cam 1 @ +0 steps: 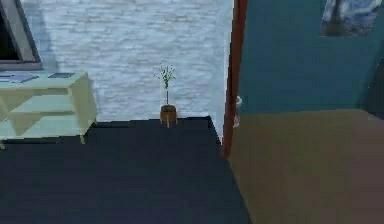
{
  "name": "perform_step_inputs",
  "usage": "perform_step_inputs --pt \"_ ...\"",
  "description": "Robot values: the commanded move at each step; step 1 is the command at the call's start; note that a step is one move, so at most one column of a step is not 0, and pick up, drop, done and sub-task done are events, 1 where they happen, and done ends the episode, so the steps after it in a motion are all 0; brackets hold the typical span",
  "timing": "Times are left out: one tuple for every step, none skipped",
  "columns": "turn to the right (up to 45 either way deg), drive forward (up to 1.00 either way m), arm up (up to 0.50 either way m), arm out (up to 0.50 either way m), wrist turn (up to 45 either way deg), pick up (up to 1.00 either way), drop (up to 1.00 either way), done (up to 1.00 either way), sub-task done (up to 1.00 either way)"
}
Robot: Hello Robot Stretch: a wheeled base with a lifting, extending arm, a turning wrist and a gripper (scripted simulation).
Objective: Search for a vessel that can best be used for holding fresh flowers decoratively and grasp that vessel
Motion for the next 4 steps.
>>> perform_step_inputs --pt "-3.0 0.0 0.0 0.0 0.0 0.0 0.0 0.0 0.0" --pt "0.0 0.2 0.0 0.0 0.0 0.0 0.0 0.0 0.0" --pt "45.0 0.0 0.0 0.0 0.0 0.0 0.0 0.0 0.0" --pt "15.0 0.0 0.0 0.0 0.0 0.0 0.0 0.0 0.0"
